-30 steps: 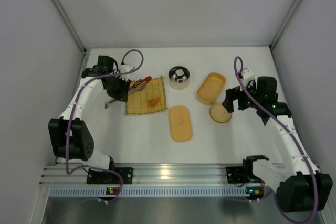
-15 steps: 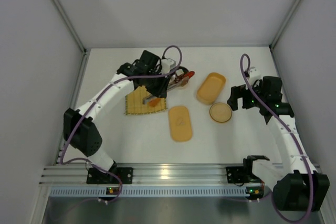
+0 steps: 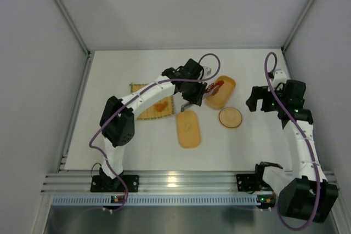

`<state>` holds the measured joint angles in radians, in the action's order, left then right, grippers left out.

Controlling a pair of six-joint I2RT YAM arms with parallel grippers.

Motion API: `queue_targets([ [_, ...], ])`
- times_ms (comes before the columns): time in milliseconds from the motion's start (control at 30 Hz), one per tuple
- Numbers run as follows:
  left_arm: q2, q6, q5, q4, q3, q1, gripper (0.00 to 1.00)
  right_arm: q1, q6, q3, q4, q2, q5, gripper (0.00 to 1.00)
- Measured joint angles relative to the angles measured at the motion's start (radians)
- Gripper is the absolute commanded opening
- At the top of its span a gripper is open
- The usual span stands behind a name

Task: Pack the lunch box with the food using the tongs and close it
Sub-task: Place the fake food in the packing box.

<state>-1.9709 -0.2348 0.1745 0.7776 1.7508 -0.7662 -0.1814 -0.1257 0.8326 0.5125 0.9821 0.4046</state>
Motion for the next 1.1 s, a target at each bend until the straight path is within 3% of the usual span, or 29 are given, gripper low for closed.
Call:
queue_targets([
  [333, -0.112, -0.029, 0.025, -0.045, 0.109, 0.004, 0.09, -0.012, 0.007, 0.000, -0.003, 0.000, 0.043, 1.00],
  [833, -0.150, -0.006, 0.044, -0.068, 0.135, -0.001, 0.54, -0.012, 0.007, 0.000, -0.004, 0.000, 0.053, 0.99],
  [967, -0.108, 0.021, 0.041, -0.069, 0.136, -0.001, 0.54, -0.012, 0.007, 0.000, -0.004, 0.000, 0.053, 0.99],
  [1100, -0.026, 0.032, 0.058, -0.072, 0.129, 0.014, 0.40, -0.012, 0.007, 0.000, -0.003, 0.000, 0.053, 0.99],
])
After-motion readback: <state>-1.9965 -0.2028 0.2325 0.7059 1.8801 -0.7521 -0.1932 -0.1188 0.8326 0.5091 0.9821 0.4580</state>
